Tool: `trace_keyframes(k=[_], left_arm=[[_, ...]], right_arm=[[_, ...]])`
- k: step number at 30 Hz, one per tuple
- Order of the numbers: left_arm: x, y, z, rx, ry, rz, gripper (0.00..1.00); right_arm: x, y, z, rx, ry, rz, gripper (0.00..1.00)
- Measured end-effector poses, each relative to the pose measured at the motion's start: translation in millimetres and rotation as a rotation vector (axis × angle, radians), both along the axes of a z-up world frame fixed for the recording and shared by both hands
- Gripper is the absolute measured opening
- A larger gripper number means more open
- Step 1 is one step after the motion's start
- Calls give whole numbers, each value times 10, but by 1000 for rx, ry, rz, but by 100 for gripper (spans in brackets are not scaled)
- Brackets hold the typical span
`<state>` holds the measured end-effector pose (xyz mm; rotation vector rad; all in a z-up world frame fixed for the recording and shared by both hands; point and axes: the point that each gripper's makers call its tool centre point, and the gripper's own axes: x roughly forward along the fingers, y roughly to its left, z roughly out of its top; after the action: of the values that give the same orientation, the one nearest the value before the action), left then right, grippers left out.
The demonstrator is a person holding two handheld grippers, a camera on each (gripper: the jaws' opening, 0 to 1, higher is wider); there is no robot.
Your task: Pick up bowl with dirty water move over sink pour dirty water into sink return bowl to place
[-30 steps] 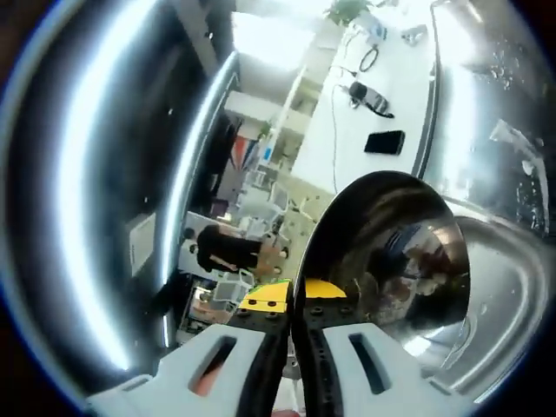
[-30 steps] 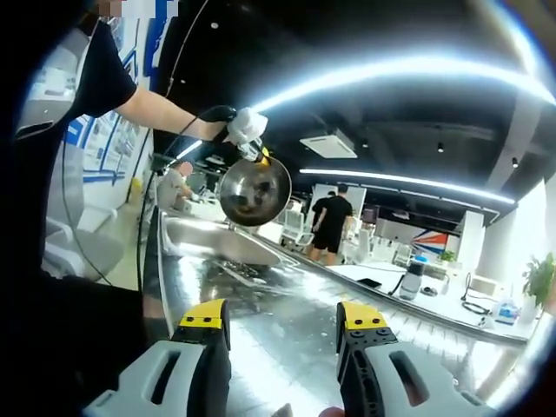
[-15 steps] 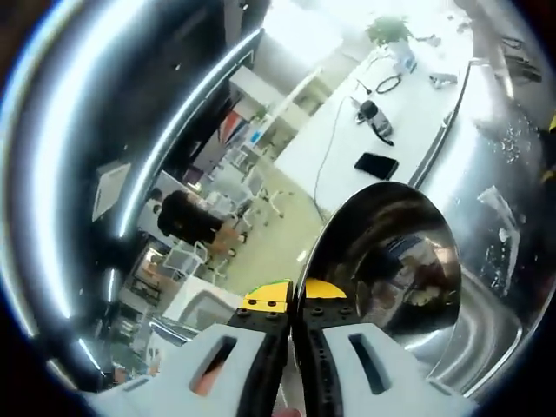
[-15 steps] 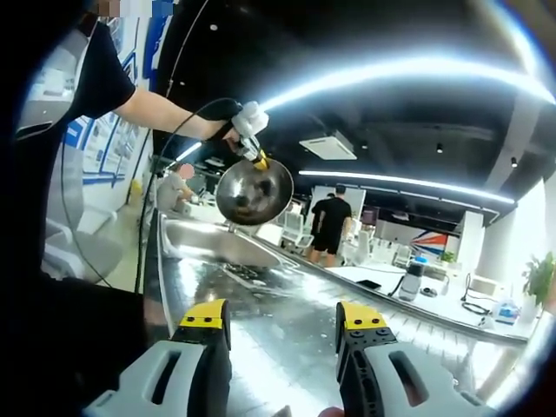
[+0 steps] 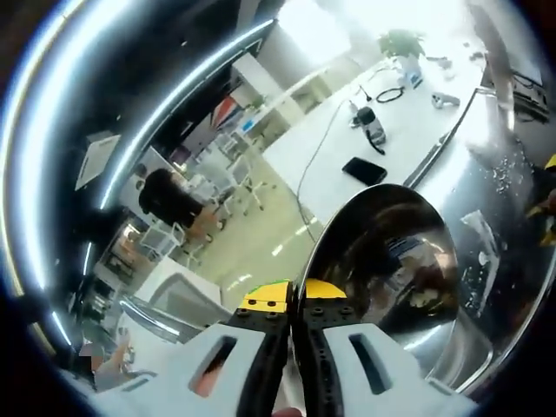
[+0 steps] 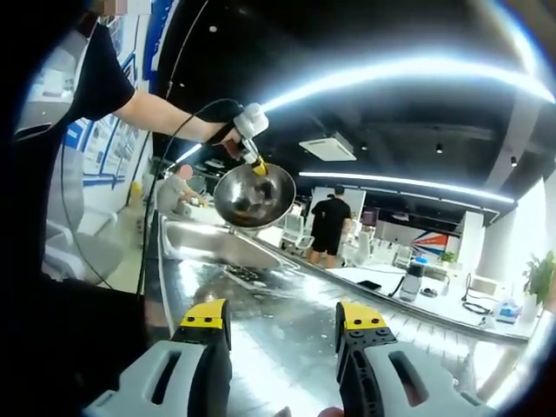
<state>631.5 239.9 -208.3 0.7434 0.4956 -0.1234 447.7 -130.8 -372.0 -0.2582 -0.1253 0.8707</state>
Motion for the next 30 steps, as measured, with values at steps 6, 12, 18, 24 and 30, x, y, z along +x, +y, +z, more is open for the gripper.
trace_keyframes(k=[6, 12, 18, 24, 30], left_arm=[[4, -35, -14, -72, 14, 7, 0], [-8, -95, -93, -143, 48, 14, 0], [-2, -178, -112, -185, 57, 8, 0], [9, -274, -195, -274, 100, 15, 0], [8, -421, -341, -349, 173, 4, 0]], right_arm=[[-1, -1, 16, 9, -3, 0, 42], [-13, -37, 99, 70, -3, 4, 41], [-22, -42, 136, 91, -9, 4, 42], [-26, -37, 118, 81, -5, 10, 42], [-25, -30, 102, 68, -6, 12, 42]])
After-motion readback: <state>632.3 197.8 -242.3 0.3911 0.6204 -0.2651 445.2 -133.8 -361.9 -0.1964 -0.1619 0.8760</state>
